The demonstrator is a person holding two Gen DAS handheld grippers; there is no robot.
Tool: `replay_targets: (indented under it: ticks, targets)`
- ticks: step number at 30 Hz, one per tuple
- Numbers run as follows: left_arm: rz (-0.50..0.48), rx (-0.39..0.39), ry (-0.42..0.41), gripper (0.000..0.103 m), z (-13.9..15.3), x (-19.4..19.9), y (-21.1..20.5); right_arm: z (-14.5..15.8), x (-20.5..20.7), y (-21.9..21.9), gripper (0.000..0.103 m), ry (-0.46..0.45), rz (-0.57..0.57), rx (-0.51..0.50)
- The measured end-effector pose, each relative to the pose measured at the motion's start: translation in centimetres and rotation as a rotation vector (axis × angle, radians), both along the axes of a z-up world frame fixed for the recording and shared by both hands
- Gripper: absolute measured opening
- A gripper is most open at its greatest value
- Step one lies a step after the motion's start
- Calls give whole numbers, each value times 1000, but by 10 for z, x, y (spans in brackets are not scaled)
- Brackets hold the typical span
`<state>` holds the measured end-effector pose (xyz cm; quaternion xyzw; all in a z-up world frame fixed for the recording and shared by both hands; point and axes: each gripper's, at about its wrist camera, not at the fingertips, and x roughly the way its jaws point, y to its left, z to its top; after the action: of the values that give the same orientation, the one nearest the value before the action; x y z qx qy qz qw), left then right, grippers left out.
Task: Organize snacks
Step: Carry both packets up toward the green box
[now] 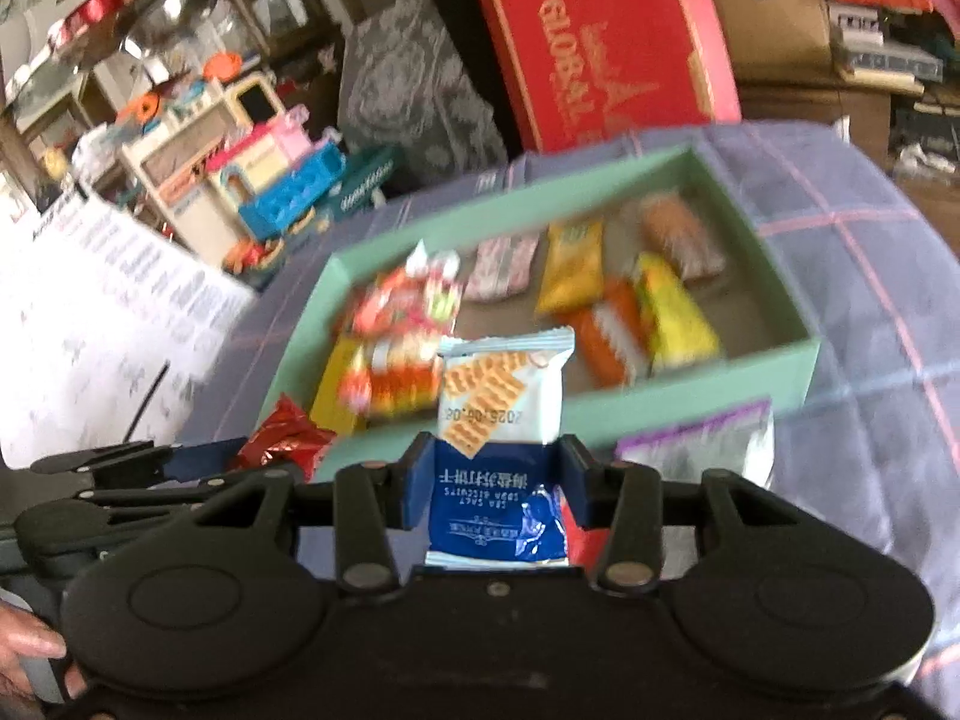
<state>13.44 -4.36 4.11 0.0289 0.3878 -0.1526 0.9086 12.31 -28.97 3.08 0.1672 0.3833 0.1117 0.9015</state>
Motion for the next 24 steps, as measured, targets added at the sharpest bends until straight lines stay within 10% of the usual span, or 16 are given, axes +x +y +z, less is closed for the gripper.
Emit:
replay_targets:
  ticks: [24]
  targets:
    - [99, 29, 37, 49, -21, 168, -50, -5, 178, -25, 43, 17, -23, -114]
